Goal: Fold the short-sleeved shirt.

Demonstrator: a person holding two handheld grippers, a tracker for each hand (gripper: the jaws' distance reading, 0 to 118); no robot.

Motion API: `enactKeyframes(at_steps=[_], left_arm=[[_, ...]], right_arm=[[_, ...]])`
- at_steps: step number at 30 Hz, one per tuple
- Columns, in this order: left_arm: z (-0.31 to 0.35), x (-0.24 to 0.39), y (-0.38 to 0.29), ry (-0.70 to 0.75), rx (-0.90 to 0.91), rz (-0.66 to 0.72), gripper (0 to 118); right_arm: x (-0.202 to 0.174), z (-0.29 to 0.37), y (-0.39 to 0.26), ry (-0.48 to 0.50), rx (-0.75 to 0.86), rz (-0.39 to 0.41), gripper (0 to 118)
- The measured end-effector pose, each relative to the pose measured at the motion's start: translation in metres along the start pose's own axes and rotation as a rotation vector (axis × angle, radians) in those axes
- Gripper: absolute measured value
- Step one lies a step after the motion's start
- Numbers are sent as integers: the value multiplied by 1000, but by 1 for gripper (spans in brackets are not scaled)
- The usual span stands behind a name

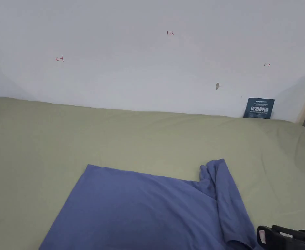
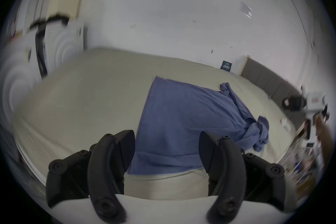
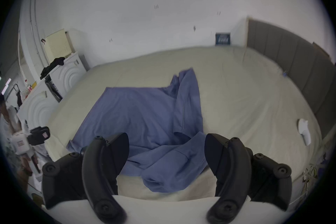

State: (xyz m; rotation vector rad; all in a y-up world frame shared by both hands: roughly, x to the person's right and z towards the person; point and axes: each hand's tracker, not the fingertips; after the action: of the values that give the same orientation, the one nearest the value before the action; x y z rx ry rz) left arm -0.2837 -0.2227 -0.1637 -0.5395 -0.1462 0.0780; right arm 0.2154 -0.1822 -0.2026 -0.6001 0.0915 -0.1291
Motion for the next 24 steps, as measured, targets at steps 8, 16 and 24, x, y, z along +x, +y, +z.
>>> enactKeyframes(at_steps=[8,16,24], left_arm=[[18,49,-24,3,-80,-50,0],[13,30,-59,90,-167,-91,0],[-56,-13,-62,139,-286,-77,75]], right_arm=[[-49,27,-93,30,-88,-83,1],[-61,50,-116,102,-133,-74,1],[-45,57,-89,121,-67,-119,1]])
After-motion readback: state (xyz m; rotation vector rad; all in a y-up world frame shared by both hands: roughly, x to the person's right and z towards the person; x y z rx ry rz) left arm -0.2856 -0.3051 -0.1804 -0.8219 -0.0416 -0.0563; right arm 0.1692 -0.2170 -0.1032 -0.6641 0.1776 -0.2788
